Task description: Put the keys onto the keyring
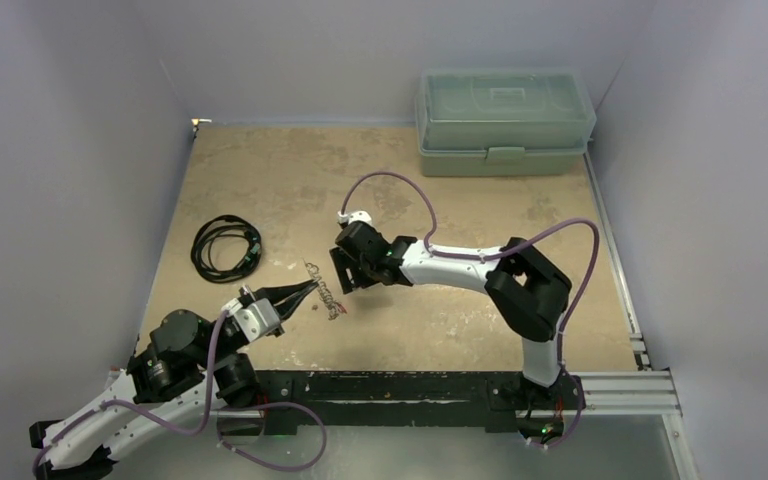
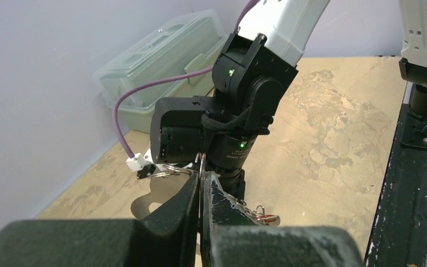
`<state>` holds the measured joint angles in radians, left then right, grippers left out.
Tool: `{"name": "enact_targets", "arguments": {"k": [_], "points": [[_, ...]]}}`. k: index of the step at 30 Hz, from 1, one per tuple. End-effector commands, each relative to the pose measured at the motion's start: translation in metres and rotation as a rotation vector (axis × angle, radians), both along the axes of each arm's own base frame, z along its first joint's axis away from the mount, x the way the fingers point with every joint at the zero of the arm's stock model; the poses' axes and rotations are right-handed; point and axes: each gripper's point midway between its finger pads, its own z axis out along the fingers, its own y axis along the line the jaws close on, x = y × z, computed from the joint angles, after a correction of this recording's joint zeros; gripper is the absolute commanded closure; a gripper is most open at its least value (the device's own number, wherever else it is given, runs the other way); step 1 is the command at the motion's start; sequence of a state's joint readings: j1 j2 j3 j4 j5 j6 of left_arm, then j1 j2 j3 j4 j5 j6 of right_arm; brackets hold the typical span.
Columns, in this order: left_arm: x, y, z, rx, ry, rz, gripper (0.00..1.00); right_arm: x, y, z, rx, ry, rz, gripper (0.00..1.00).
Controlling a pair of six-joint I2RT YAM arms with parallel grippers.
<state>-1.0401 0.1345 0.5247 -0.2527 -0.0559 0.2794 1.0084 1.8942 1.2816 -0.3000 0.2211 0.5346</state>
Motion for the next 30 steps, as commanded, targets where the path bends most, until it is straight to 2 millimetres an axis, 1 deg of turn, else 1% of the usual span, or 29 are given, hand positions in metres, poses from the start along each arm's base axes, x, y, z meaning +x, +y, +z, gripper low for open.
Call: {"name": "enact_targets", "arguments": {"k": [1, 7, 9, 10, 11, 13, 15, 17, 18, 20, 21, 23, 26, 29, 30], "points": [[0.0, -0.001, 0.012, -0.054, -0.016, -0.006, 1.0, 0.01, 0.004, 0.006, -0.018, -0.018, -0.037, 0.24], [-0.001, -0.002, 0.011, -0.054, -0.013, -0.011, 1.0, 0.013, 0.011, -0.008, -0.023, -0.006, -0.047, 0.26], [-0.001, -0.002, 0.012, -0.055, -0.013, -0.011, 1.0, 0.014, 0.012, -0.012, -0.029, -0.005, -0.051, 0.29], [-0.001, -0.002, 0.012, -0.055, -0.013, -0.013, 1.0, 0.014, 0.012, -0.014, -0.035, -0.001, -0.053, 0.33], [-0.001, -0.002, 0.012, -0.056, -0.014, -0.013, 1.0, 0.014, 0.013, -0.018, -0.043, 0.003, -0.05, 0.38], [-0.001, -0.002, 0.012, -0.058, -0.013, -0.012, 1.0, 0.01, 0.013, -0.026, -0.053, 0.026, -0.034, 0.62], [-0.001, -0.001, 0.012, -0.06, -0.014, -0.009, 1.0, 0.007, 0.013, -0.03, -0.05, 0.042, -0.023, 0.8], [-0.001, 0.0, 0.012, -0.061, -0.016, -0.008, 1.0, 0.006, 0.01, -0.03, -0.052, 0.036, -0.026, 0.92], [-0.001, 0.0, 0.012, -0.061, -0.016, -0.008, 1.0, 0.006, 0.008, -0.028, -0.052, 0.03, -0.029, 0.96], [-0.001, 0.0, 0.013, -0.064, -0.016, -0.009, 1.0, 0.006, 0.006, -0.02, -0.042, 0.014, -0.025, 1.0], [-0.001, -0.001, 0.012, -0.061, -0.015, -0.009, 1.0, 0.007, 0.005, -0.013, -0.035, 0.001, -0.022, 1.0], [-0.001, -0.001, 0.011, -0.059, -0.013, -0.01, 1.0, 0.008, 0.004, 0.005, -0.013, -0.033, -0.009, 1.0], [-0.001, -0.001, 0.011, -0.06, -0.014, -0.009, 1.0, 0.007, -0.001, 0.04, 0.027, -0.091, 0.019, 1.0], [-0.001, 0.0, 0.012, -0.061, -0.015, -0.007, 1.0, 0.005, -0.017, 0.067, 0.019, -0.144, 0.039, 1.0], [-0.001, 0.0, 0.012, -0.061, -0.016, -0.006, 1.0, 0.003, -0.025, 0.073, 0.005, -0.156, 0.045, 1.0]]}}
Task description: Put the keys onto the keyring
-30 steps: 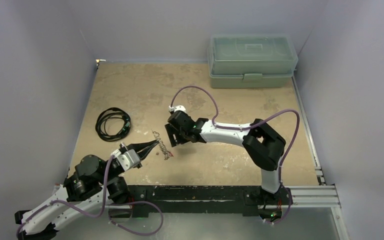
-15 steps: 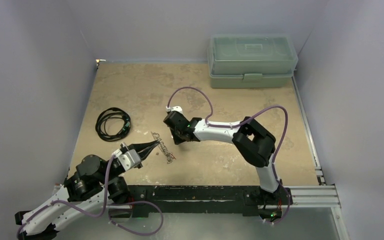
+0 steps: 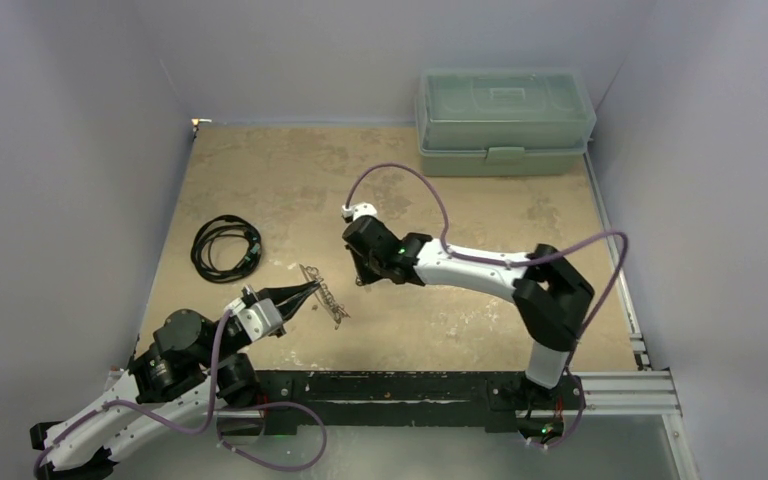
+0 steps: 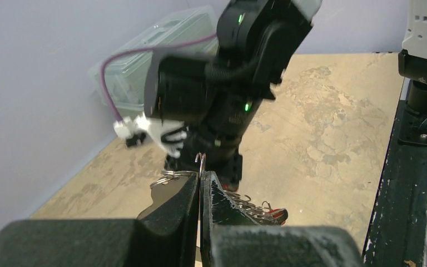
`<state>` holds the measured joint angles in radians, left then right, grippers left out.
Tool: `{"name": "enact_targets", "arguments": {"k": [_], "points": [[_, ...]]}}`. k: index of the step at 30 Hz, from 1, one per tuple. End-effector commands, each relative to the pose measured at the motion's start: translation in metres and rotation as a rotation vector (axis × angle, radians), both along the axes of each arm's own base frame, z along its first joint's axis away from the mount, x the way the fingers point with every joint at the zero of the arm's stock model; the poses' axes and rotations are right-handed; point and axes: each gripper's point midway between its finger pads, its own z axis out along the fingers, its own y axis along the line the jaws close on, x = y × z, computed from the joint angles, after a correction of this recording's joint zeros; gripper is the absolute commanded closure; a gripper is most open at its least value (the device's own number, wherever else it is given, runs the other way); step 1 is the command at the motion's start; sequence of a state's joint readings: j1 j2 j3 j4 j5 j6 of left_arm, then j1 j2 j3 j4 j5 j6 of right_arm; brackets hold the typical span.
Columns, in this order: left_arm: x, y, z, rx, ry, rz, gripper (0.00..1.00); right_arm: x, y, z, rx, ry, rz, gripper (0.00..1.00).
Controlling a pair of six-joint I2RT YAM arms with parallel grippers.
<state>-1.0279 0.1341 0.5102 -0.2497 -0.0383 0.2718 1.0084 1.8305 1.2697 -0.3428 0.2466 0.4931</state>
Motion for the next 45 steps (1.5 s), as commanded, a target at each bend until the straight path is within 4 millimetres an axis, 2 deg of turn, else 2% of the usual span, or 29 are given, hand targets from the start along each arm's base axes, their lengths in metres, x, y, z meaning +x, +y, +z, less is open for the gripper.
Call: {"name": "enact_targets", "arguments": {"k": [1, 3, 7, 9, 11, 13, 18, 19, 21, 22, 24, 27, 34, 40, 45], "points": [[-0.001, 0.002, 0.018, -0.069, -0.027, 0.001, 1.0, 0.003, -0.019, 0.06, 0.015, -0.132, 0.028, 1.0], [-0.001, 0.001, 0.018, -0.068, -0.026, -0.001, 1.0, 0.001, -0.037, 0.067, -0.034, -0.149, 0.019, 1.0], [-0.001, 0.001, 0.018, -0.067, -0.025, -0.001, 1.0, -0.003, -0.066, 0.063, -0.152, -0.154, -0.003, 1.0], [-0.001, 0.001, 0.018, -0.068, -0.026, 0.0, 1.0, -0.004, -0.066, 0.058, -0.15, -0.146, -0.005, 1.0], [0.0, 0.002, 0.018, -0.068, -0.027, 0.004, 1.0, -0.008, -0.055, 0.051, -0.107, -0.118, 0.021, 0.99], [0.001, 0.002, 0.017, -0.066, -0.024, 0.008, 1.0, -0.011, -0.04, 0.044, -0.061, -0.09, 0.055, 0.82], [0.001, 0.001, 0.016, -0.061, -0.02, 0.009, 1.0, -0.002, -0.004, 0.033, 0.032, -0.065, 0.065, 0.55], [0.001, 0.001, 0.016, -0.062, -0.02, 0.008, 1.0, 0.001, 0.003, 0.033, 0.057, -0.063, 0.051, 0.44], [0.001, 0.002, 0.016, -0.065, -0.022, 0.008, 1.0, 0.006, 0.014, 0.027, 0.1, -0.049, 0.025, 0.3], [0.001, 0.002, 0.017, -0.067, -0.023, 0.008, 1.0, 0.009, 0.019, 0.024, 0.119, -0.035, 0.01, 0.28], [0.0, 0.003, 0.018, -0.073, -0.027, 0.008, 1.0, 0.016, 0.023, 0.018, 0.134, -0.015, -0.019, 0.29], [-0.001, 0.003, 0.018, -0.078, -0.031, 0.005, 1.0, 0.029, 0.026, 0.011, 0.162, 0.005, -0.066, 0.4], [-0.002, 0.003, 0.019, -0.083, -0.033, 0.0, 1.0, 0.047, 0.024, 0.003, 0.189, 0.02, -0.154, 0.48], [-0.002, 0.003, 0.018, -0.086, -0.034, -0.003, 1.0, 0.046, 0.031, -0.012, 0.183, 0.07, -0.141, 0.59], [-0.002, 0.003, 0.018, -0.085, -0.033, -0.004, 1.0, 0.045, 0.026, -0.019, 0.151, 0.085, -0.159, 0.62]]}}
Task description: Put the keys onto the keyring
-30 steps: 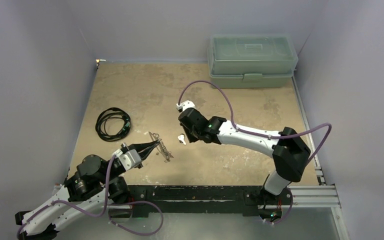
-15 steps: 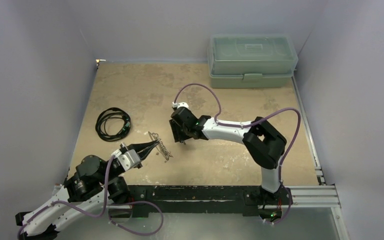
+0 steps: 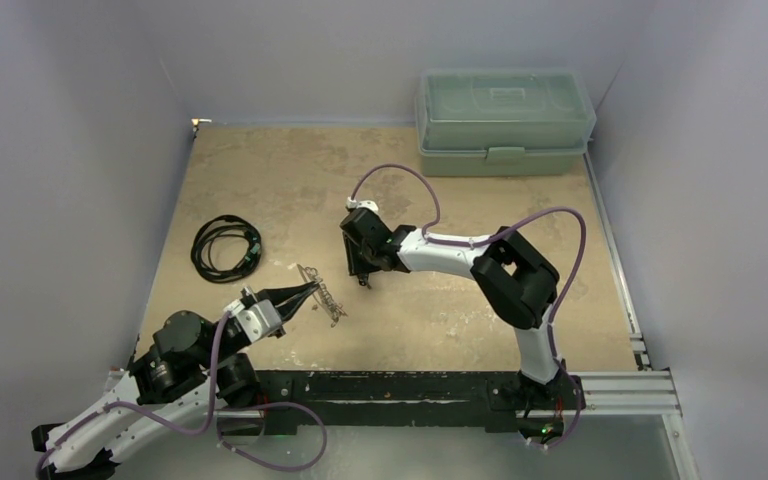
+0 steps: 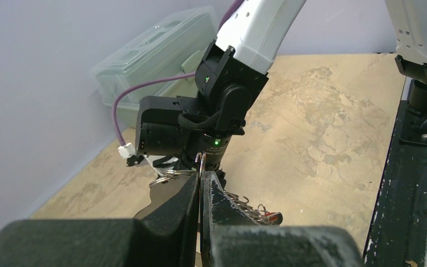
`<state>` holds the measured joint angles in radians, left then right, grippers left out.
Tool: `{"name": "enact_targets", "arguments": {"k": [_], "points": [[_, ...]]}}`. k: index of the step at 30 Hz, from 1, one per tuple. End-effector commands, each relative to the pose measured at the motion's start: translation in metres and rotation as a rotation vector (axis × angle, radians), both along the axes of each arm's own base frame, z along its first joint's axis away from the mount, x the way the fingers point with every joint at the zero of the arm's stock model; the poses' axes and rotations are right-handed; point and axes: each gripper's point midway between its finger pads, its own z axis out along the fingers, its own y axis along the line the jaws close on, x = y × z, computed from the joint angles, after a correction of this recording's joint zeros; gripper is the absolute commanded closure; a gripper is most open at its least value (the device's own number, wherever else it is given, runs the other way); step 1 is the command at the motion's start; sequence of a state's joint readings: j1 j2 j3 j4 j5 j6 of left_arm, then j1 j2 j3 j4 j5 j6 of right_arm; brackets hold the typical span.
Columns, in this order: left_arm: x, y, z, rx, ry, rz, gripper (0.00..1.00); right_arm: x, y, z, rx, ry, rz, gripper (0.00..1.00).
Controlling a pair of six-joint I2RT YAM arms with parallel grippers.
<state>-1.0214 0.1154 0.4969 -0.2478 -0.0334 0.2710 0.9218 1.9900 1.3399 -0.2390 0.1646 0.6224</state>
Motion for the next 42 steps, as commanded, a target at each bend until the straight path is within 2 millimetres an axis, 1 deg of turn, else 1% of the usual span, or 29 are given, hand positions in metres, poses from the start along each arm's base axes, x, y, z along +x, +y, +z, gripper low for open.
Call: {"name": "enact_targets", "arguments": {"k": [1, 4, 7, 10, 13, 15, 16, 18, 20, 22, 23, 27, 29, 33, 36, 39, 41, 42], "points": [[-0.002, 0.002, 0.02, -0.079, -0.031, -0.006, 1.0, 0.006, 0.007, 0.015, 0.031, -0.011, -0.027, 0.62], [-0.002, 0.002, 0.021, -0.083, -0.033, -0.006, 1.0, 0.007, 0.008, 0.017, 0.045, -0.028, -0.013, 0.61], [-0.002, 0.002, 0.021, -0.083, -0.032, -0.004, 1.0, 0.003, 0.016, 0.018, 0.056, -0.034, 0.064, 0.61], [-0.002, 0.002, 0.02, -0.08, -0.029, -0.004, 1.0, 0.002, 0.007, 0.016, -0.013, -0.06, 0.115, 0.59], [-0.003, 0.003, 0.022, -0.087, -0.033, -0.006, 1.0, -0.009, 0.002, 0.028, -0.041, -0.109, 0.156, 0.57], [-0.003, 0.003, 0.022, -0.09, -0.036, -0.007, 1.0, -0.021, 0.009, 0.04, -0.047, -0.155, 0.197, 0.57], [-0.003, 0.003, 0.022, -0.09, -0.037, -0.007, 1.0, -0.028, 0.015, 0.046, -0.043, -0.171, 0.222, 0.57], [-0.003, 0.003, 0.023, -0.091, -0.039, -0.007, 1.0, -0.045, 0.03, 0.052, -0.044, -0.201, 0.27, 0.55], [-0.003, 0.003, 0.022, -0.088, -0.036, -0.007, 1.0, -0.058, 0.043, 0.055, -0.028, -0.209, 0.299, 0.54], [-0.003, 0.003, 0.022, -0.087, -0.035, -0.006, 1.0, -0.066, 0.051, 0.053, 0.013, -0.188, 0.307, 0.53], [-0.003, 0.003, 0.022, -0.087, -0.035, -0.005, 1.0, -0.068, 0.052, 0.05, 0.025, -0.178, 0.304, 0.52], [-0.003, 0.004, 0.023, -0.09, -0.035, -0.005, 1.0, -0.073, 0.052, 0.033, 0.029, -0.133, 0.288, 0.53], [-0.003, 0.003, 0.022, -0.09, -0.036, -0.006, 1.0, -0.07, 0.051, 0.025, 0.018, -0.137, 0.274, 0.52], [-0.003, 0.003, 0.022, -0.089, -0.034, -0.007, 1.0, -0.058, 0.039, 0.001, -0.032, -0.113, 0.234, 0.52], [-0.003, 0.003, 0.022, -0.089, -0.034, -0.006, 1.0, -0.051, 0.021, -0.015, -0.069, -0.078, 0.196, 0.53], [-0.003, 0.002, 0.021, -0.084, -0.032, -0.008, 1.0, -0.047, -0.003, -0.021, -0.11, -0.066, 0.15, 0.53], [-0.003, 0.002, 0.021, -0.083, -0.031, -0.009, 1.0, -0.047, -0.021, -0.02, -0.133, -0.057, 0.125, 0.53], [-0.003, 0.002, 0.022, -0.085, -0.032, -0.009, 1.0, -0.045, -0.033, -0.016, -0.147, -0.058, 0.106, 0.53]]}}
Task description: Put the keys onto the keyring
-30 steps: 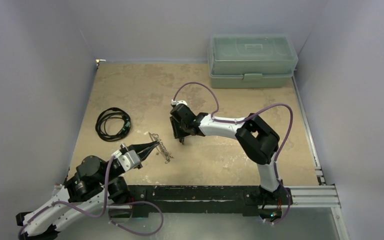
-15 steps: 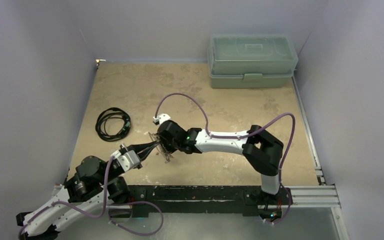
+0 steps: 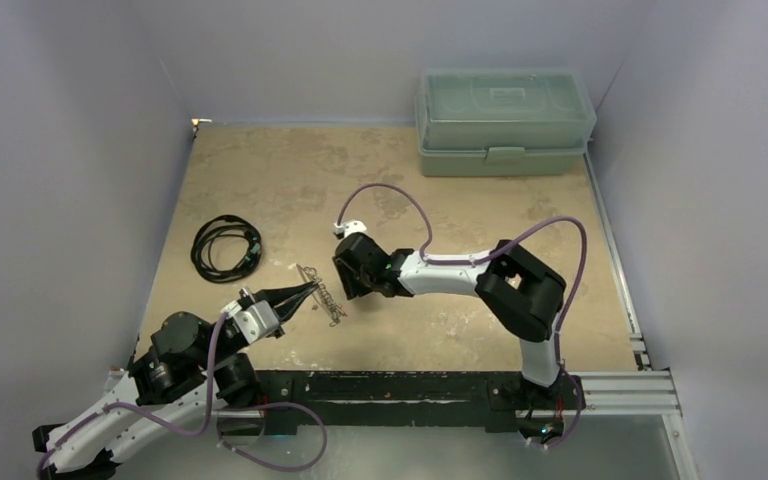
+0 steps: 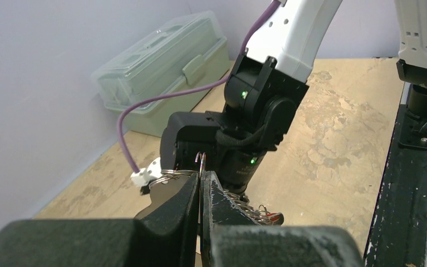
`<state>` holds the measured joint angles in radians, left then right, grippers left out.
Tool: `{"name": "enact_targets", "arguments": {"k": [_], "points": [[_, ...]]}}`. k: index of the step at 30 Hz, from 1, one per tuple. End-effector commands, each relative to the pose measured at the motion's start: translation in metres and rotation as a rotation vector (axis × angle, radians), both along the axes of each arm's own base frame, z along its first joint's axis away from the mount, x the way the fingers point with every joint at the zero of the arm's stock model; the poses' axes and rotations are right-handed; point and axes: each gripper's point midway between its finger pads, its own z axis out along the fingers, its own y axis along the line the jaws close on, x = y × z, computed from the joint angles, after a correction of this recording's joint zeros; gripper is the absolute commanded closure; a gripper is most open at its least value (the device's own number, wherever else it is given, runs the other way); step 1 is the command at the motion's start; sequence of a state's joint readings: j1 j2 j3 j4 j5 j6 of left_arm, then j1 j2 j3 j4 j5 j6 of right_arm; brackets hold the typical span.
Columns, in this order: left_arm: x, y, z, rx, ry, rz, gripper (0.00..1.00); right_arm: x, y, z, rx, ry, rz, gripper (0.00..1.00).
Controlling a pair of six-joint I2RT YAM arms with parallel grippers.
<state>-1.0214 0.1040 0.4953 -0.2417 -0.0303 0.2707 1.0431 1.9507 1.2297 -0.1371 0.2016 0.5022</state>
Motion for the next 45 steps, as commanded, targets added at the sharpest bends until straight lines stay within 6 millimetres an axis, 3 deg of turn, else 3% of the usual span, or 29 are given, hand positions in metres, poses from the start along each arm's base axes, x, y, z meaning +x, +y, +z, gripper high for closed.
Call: {"name": "enact_targets", "arguments": {"k": [1, 7, 10, 12, 17, 20, 31, 45], "points": [[-0.002, 0.001, 0.018, -0.071, -0.022, -0.007, 1.0, 0.004, -0.06, -0.008, -0.113, 0.015, -0.114, 0.53], [-0.002, 0.002, 0.019, -0.073, -0.023, -0.004, 1.0, 0.035, -0.125, 0.002, -0.21, -0.061, -0.253, 0.51], [-0.002, 0.0, 0.017, -0.068, -0.018, -0.007, 1.0, 0.042, -0.141, 0.009, -0.249, -0.09, -0.283, 0.51], [-0.002, 0.0, 0.018, -0.069, -0.02, -0.007, 1.0, 0.041, -0.133, 0.019, -0.203, -0.083, -0.26, 0.53], [-0.002, 0.001, 0.018, -0.071, -0.022, -0.007, 1.0, 0.03, -0.078, 0.062, 0.091, -0.032, -0.145, 0.55], [-0.002, 0.001, 0.018, -0.075, -0.023, -0.007, 1.0, 0.036, -0.064, 0.071, 0.162, -0.009, -0.19, 0.56], [-0.004, 0.001, 0.019, -0.082, -0.026, -0.013, 1.0, 0.049, -0.022, 0.055, 0.241, 0.072, -0.192, 0.6], [-0.005, 0.002, 0.02, -0.088, -0.028, -0.021, 1.0, 0.053, -0.023, 0.027, 0.182, 0.103, -0.222, 0.65]]}}
